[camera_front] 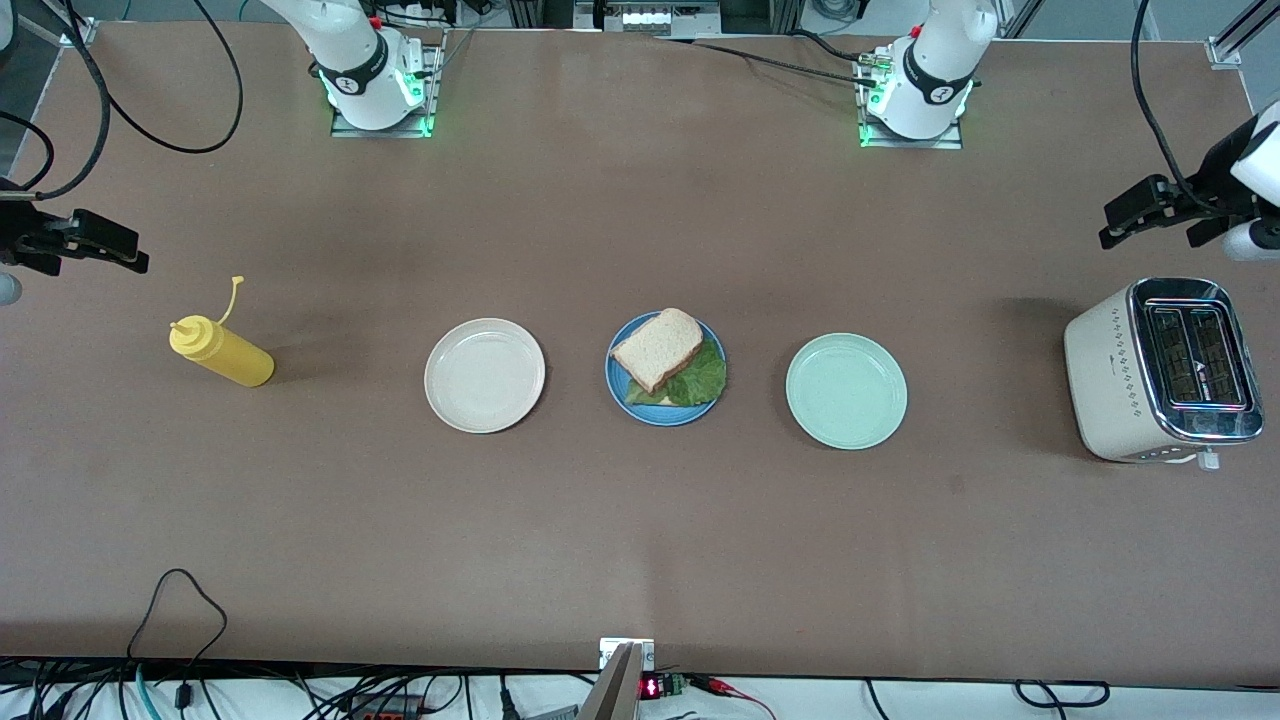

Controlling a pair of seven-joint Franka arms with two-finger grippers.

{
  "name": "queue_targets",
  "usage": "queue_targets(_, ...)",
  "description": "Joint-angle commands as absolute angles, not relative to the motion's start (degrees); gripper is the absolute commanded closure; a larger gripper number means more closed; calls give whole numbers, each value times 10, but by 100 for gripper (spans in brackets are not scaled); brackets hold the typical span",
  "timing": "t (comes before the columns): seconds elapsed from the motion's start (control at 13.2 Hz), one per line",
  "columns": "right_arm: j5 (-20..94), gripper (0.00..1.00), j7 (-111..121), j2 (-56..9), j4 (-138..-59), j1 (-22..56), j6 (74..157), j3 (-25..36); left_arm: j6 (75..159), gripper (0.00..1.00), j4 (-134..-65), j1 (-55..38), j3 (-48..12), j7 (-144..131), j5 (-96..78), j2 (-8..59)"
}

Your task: Make sandwich in blue plate with both arms

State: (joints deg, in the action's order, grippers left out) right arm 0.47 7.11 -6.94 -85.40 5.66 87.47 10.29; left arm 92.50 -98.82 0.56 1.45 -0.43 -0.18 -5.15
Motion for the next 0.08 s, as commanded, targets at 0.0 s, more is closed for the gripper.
queue_targets(0.0, -1, 0, 62, -68, -853, 54, 877, 101, 934, 0, -1011, 4, 14, -6, -8, -71)
